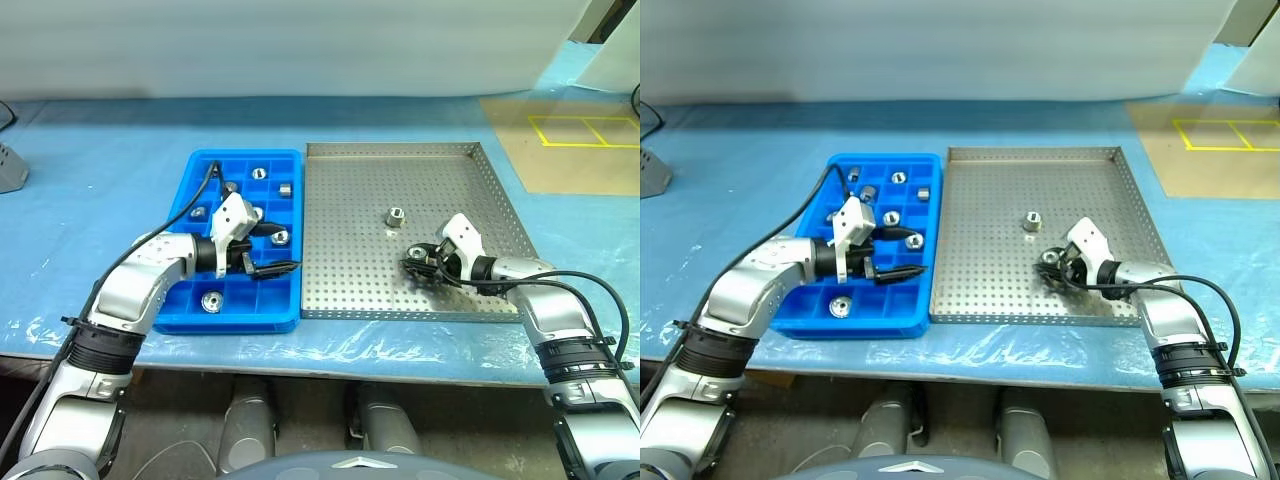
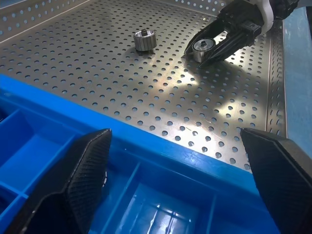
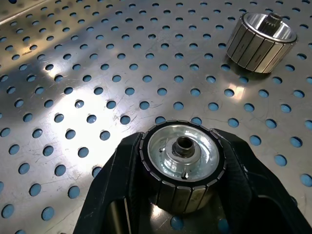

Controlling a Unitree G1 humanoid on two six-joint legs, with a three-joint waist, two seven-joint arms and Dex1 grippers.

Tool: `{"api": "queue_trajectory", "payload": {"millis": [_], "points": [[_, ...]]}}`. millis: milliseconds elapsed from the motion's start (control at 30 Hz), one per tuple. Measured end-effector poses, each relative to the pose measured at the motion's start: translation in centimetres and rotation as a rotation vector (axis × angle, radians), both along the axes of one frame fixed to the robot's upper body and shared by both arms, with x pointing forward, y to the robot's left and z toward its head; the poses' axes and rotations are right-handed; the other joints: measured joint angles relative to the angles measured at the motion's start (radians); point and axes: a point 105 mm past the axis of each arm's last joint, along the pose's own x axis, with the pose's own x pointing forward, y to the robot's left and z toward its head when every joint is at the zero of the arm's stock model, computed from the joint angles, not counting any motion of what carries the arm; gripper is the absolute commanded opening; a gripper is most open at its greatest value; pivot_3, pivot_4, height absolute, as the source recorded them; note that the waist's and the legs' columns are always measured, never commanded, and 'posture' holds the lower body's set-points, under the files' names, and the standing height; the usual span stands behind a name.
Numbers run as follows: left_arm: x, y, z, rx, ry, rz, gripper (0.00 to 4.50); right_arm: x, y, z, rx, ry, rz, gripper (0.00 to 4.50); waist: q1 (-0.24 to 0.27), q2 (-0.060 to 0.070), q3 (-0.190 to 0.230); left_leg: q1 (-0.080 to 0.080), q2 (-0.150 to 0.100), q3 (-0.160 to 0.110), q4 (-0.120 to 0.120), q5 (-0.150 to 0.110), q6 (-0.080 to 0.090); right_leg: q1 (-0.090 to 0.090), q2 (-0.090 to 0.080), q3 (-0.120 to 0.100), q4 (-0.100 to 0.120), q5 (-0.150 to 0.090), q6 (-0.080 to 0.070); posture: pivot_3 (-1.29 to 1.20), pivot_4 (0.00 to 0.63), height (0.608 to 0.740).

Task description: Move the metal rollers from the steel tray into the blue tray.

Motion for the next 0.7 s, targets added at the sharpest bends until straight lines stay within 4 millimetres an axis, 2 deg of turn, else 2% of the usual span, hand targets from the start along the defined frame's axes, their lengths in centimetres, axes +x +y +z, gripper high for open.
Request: {"api": "queue_trajectory", "payload": {"millis": [200,300,367,433,533,600,700], "points": [[0.4,0.9,0.7,0.000,-0.024,0.043,4.47,0.0,0.5,0.0,-0.015,-0.005,0.024,1.69,-0.002,0.000,0.000,0.001,0.000,0.000,0.000,0.000,0.000,0.000,0.000,0.000,0.000,0.000,0.000,-0.08,0.150,0.740],[0.6,2.6,1.6,0.005,-0.043,0.096,4.47,0.2,2.2,0.3,-0.008,-0.004,0.070,1.69,-0.005,0.000,0.000,0.001,0.000,0.000,-0.001,0.000,0.000,-0.001,0.000,0.000,0.000,0.000,0.000,-0.05,0.150,0.740],[0.3,3.9,2.1,0.028,-0.062,0.119,4.47,0.5,4.3,1.3,0.003,-0.026,0.137,1.69,-0.007,0.000,0.000,0.000,0.000,0.000,-0.001,0.000,0.000,-0.002,0.000,0.000,0.001,0.000,0.000,-0.02,0.150,0.740],[-0.5,5.0,2.2,0.058,-0.061,0.133,4.47,1.0,7.0,3.7,0.023,-0.092,0.231,1.69,-0.006,0.000,0.000,-0.001,0.000,0.000,-0.002,0.000,-0.001,-0.003,0.000,0.000,0.001,0.000,0.000,0.01,0.150,0.740],[-1.6,5.5,1.9,0.079,-0.051,0.131,4.47,1.0,10.9,7.4,0.054,-0.193,0.380,1.69,0.009,0.000,0.000,-0.002,0.000,0.000,-0.004,0.000,-0.001,-0.004,0.000,-0.001,0.000,-0.001,-0.001,0.07,0.150,0.740],[-2.1,6.1,1.7,0.087,-0.039,0.155,4.47,0.2,13.7,8.5,0.095,-0.209,0.486,1.69,0.021,0.000,0.000,-0.002,0.001,0.000,-0.004,0.000,-0.001,-0.004,0.000,-0.001,-0.001,-0.001,-0.001,0.10,0.150,0.740],[-2.7,6.9,1.5,0.083,-0.030,0.206,4.47,-1.7,16.9,8.4,0.166,-0.158,0.631,1.69,0.040,0.000,0.000,-0.004,0.001,0.000,-0.005,0.000,-0.001,-0.004,0.000,-0.002,-0.002,-0.001,-0.001,0.18,0.150,0.740]]}}
